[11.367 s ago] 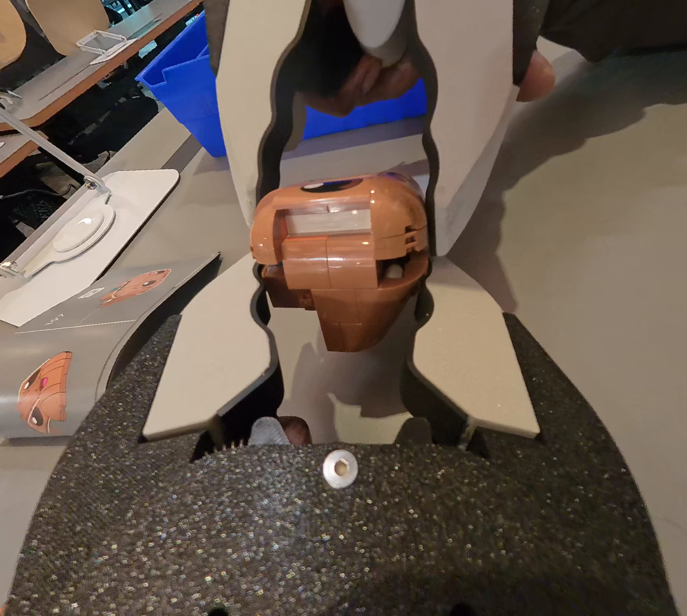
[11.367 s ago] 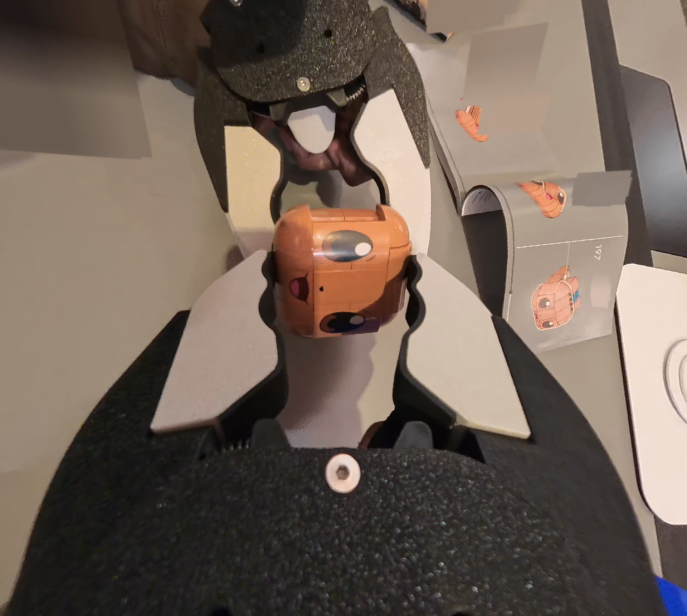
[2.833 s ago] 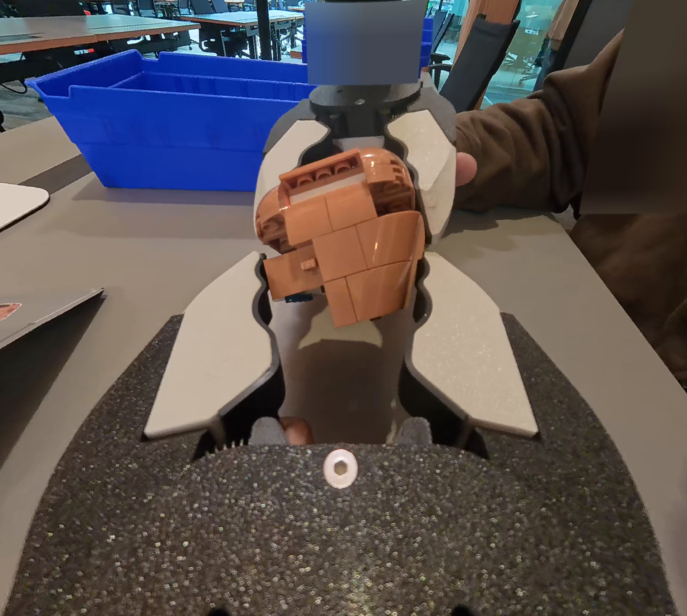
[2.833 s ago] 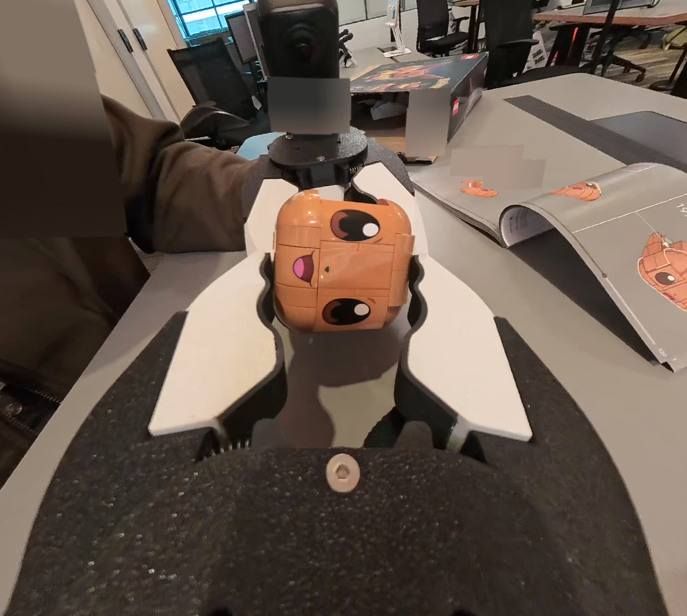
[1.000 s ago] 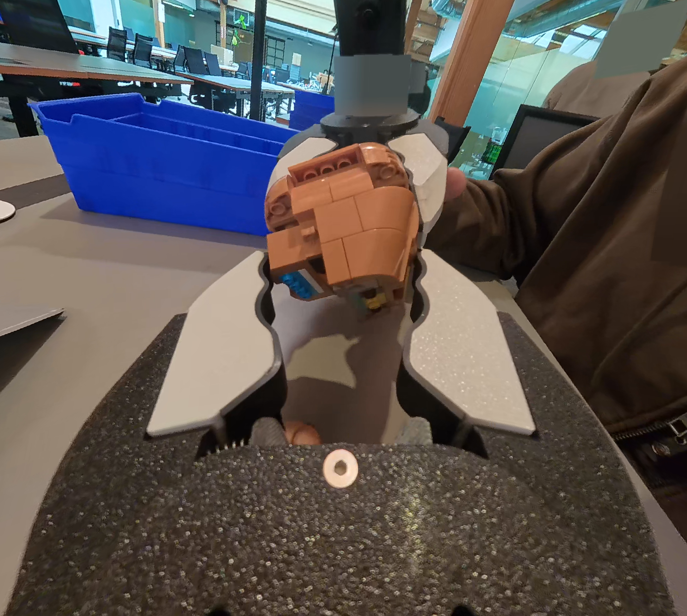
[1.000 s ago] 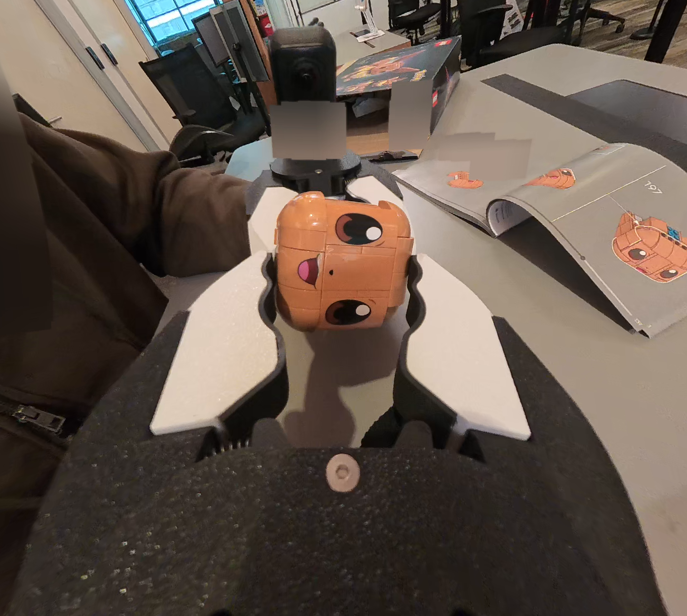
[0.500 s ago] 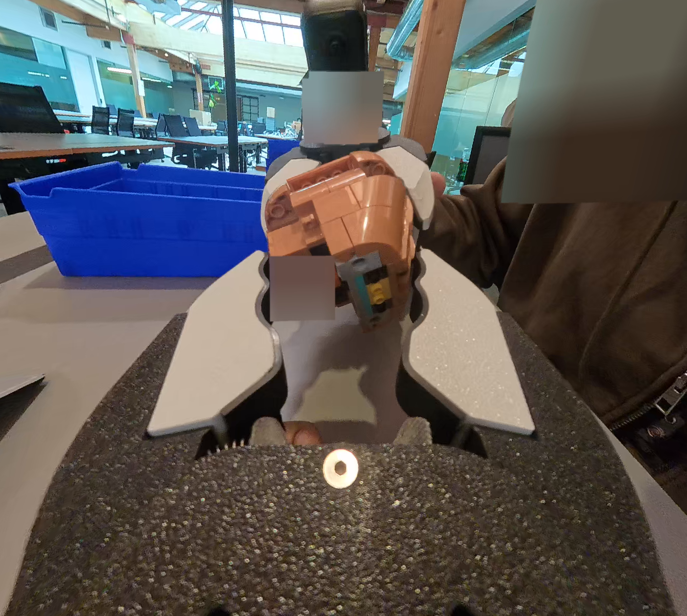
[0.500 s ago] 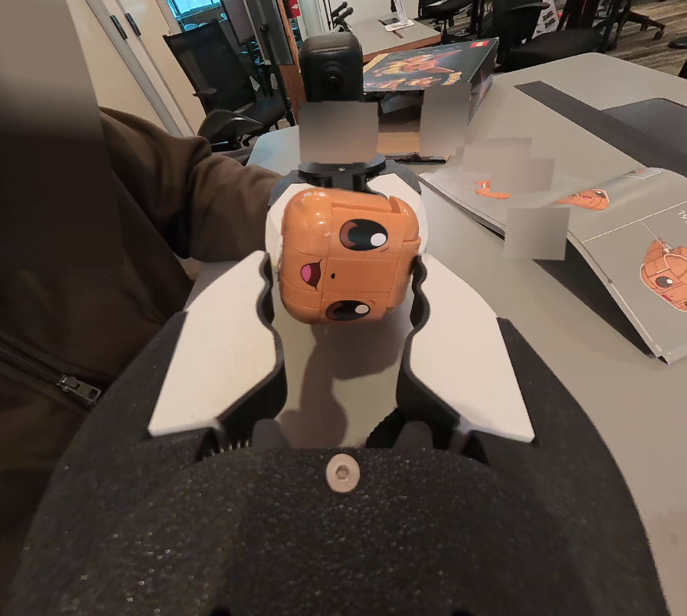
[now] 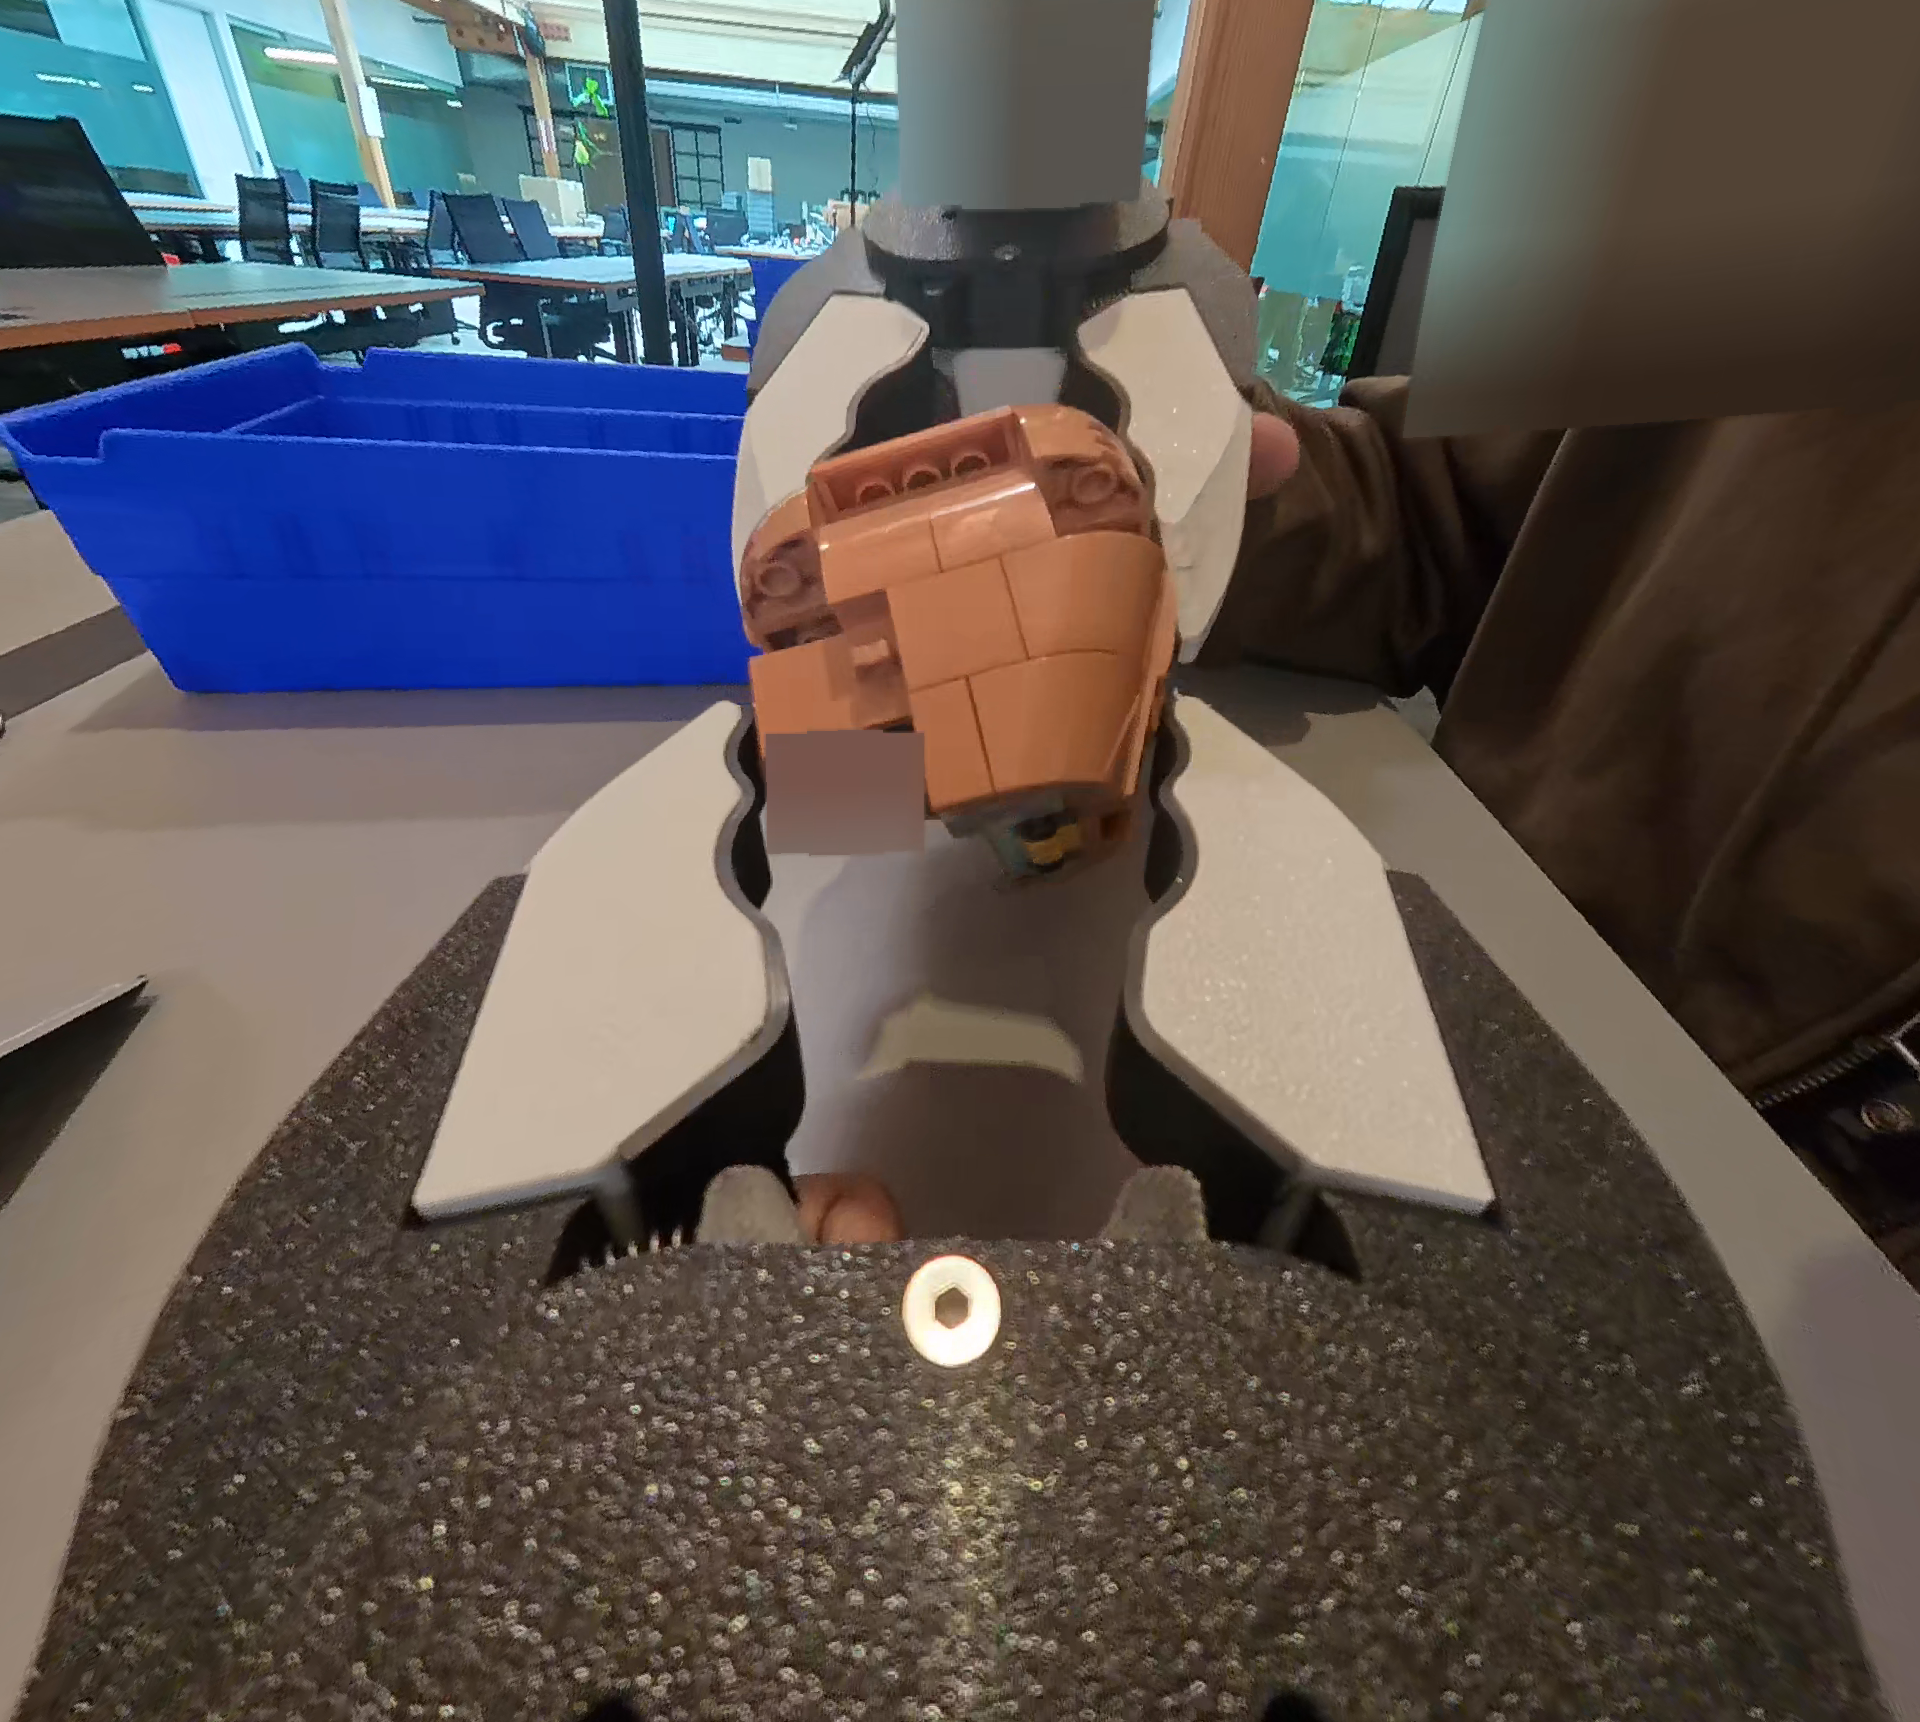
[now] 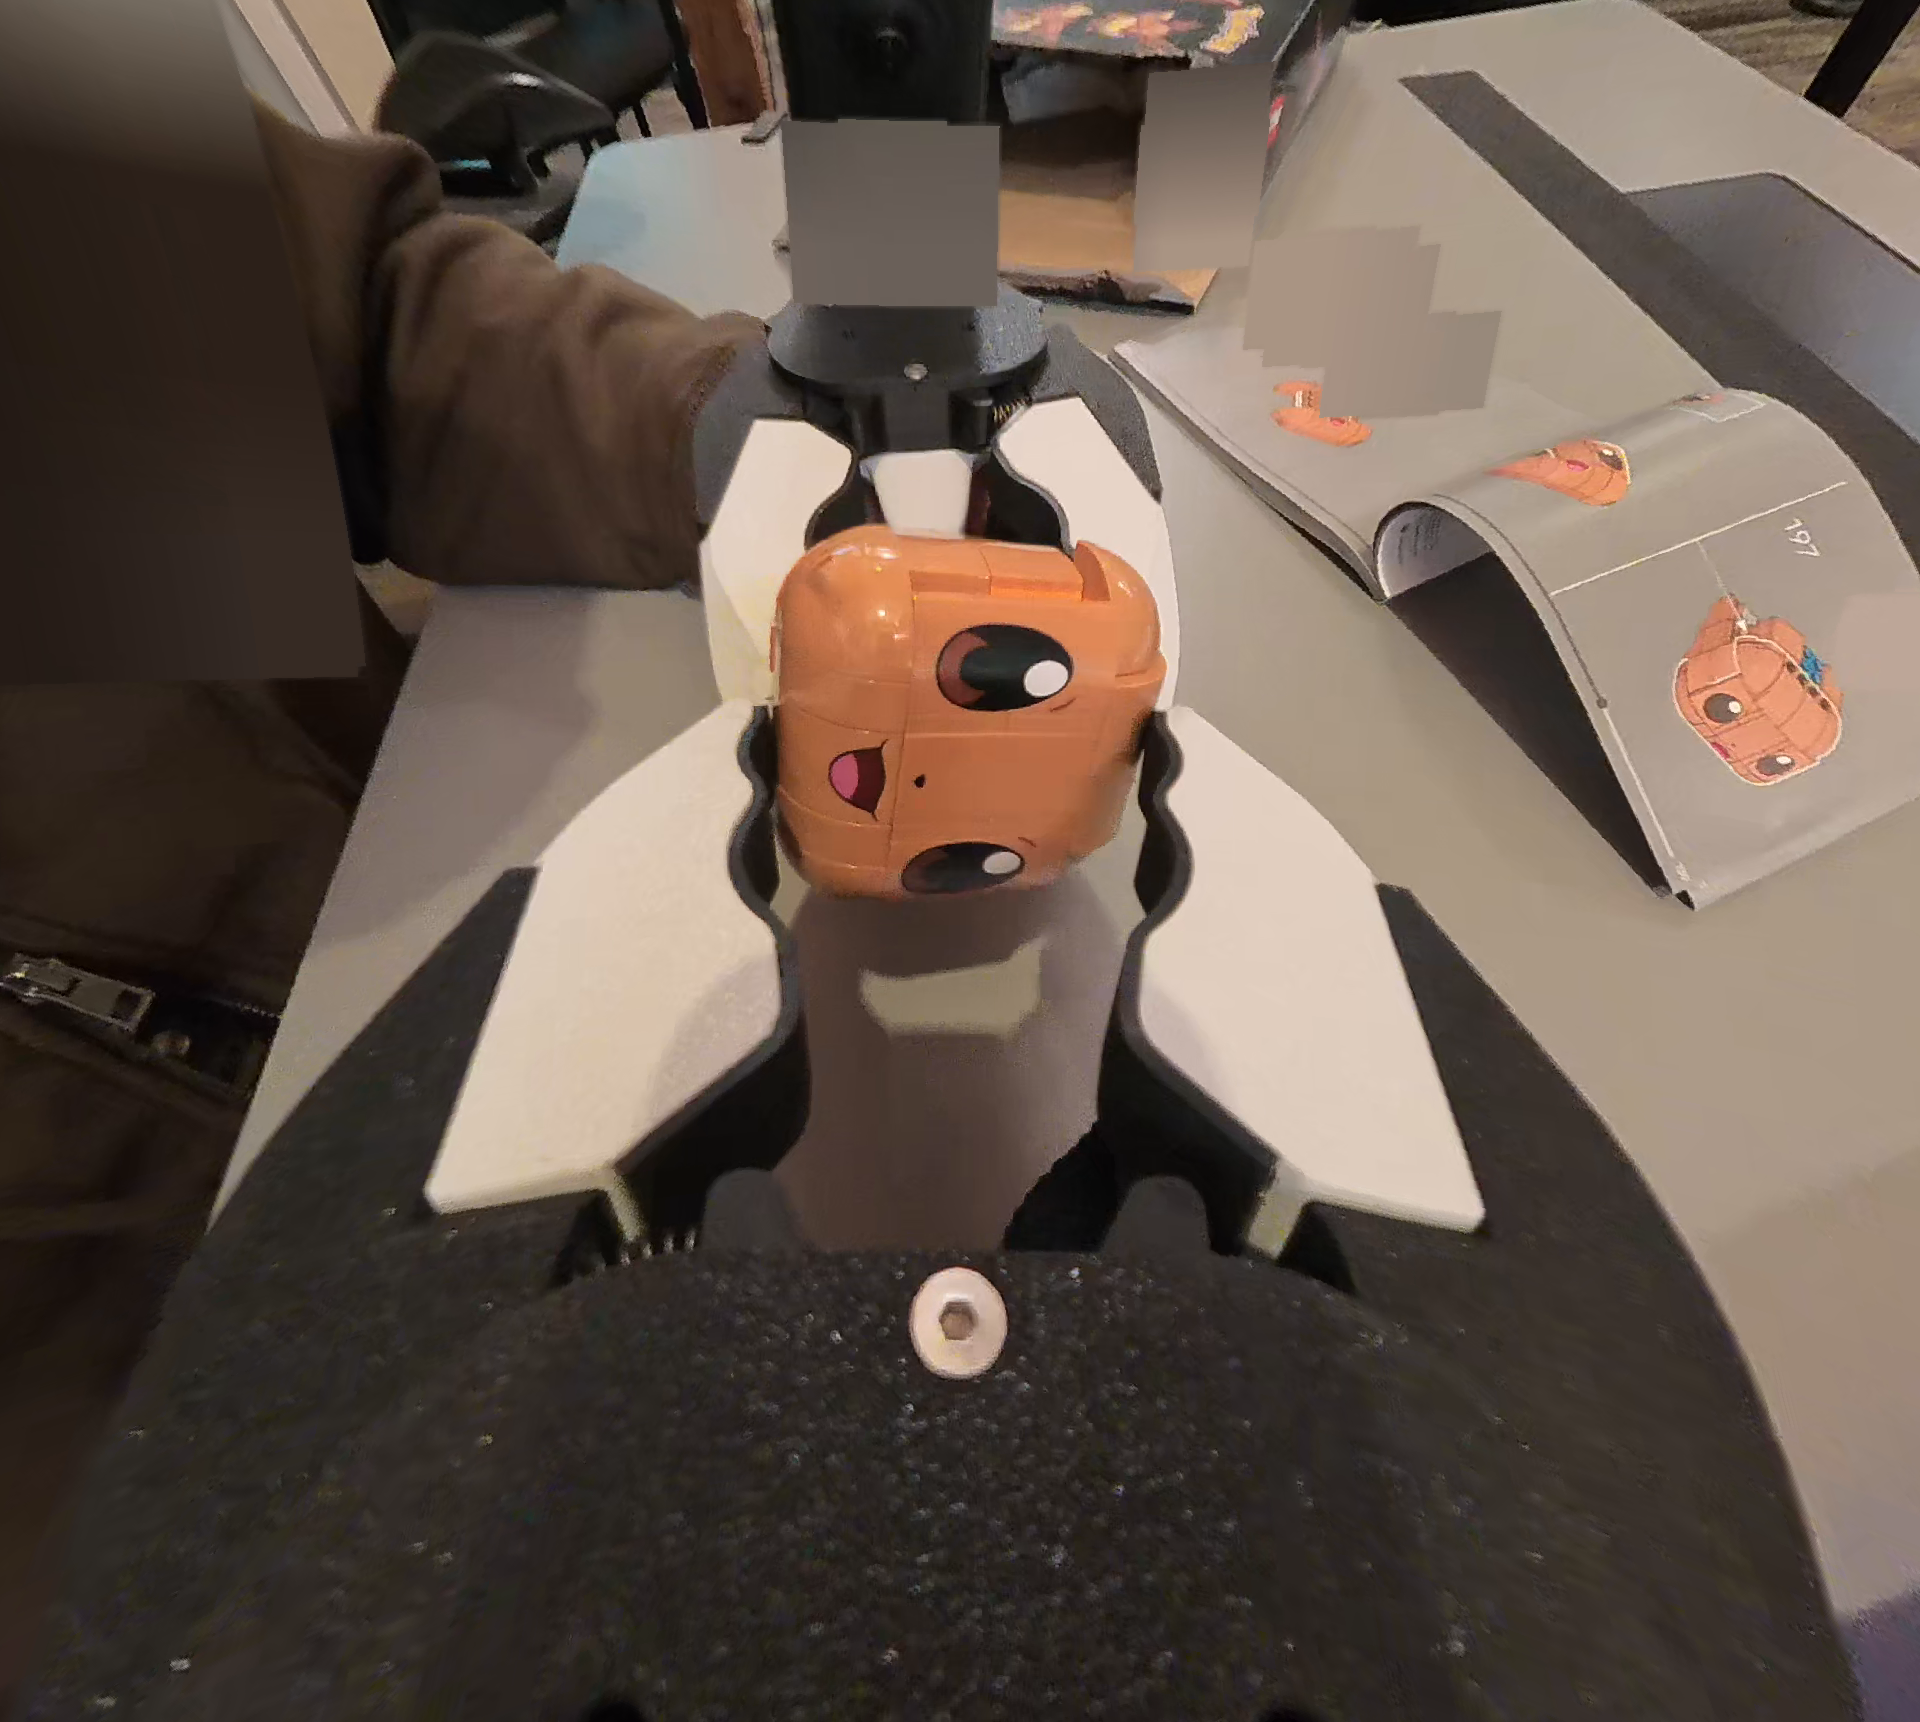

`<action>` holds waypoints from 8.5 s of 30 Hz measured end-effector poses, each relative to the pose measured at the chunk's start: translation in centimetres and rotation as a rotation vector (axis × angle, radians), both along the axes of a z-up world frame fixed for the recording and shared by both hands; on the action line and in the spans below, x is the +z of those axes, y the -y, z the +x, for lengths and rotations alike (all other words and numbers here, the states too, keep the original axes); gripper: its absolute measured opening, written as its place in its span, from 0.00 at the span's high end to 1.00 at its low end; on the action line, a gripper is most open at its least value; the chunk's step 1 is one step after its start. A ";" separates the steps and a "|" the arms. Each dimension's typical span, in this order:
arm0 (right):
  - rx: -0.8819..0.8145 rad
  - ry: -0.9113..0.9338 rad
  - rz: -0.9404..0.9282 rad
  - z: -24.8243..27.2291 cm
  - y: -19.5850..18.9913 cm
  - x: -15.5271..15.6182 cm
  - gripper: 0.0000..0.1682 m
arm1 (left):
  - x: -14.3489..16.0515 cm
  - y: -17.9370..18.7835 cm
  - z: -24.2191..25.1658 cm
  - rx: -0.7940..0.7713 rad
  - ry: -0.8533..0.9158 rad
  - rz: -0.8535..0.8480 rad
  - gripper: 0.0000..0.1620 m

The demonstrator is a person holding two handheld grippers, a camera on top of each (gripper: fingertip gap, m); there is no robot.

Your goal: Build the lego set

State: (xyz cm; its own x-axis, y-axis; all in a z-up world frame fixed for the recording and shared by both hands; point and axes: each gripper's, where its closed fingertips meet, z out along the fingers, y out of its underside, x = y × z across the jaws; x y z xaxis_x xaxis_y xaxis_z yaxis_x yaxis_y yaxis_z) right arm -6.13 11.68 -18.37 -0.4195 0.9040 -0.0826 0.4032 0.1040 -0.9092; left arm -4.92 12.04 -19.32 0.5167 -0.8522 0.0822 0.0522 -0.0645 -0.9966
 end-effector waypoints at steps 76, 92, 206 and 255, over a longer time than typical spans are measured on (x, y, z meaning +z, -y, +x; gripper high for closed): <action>-0.062 0.061 -0.273 0.0 -0.6 2.2 0.60 | 3.6 -0.2 -0.4 -0.181 0.616 -0.294 0.58; -0.033 0.277 -0.252 -2.3 -0.4 4.8 0.61 | 6.2 0.0 -2.9 -0.149 0.853 -0.173 0.58; -0.039 0.378 -0.070 -2.4 0.0 5.5 0.61 | 7.2 0.6 -4.0 -0.052 0.806 -0.041 0.59; 0.057 0.514 0.090 -1.6 0.8 5.1 0.61 | 7.2 1.3 -2.9 -0.038 0.665 0.038 0.59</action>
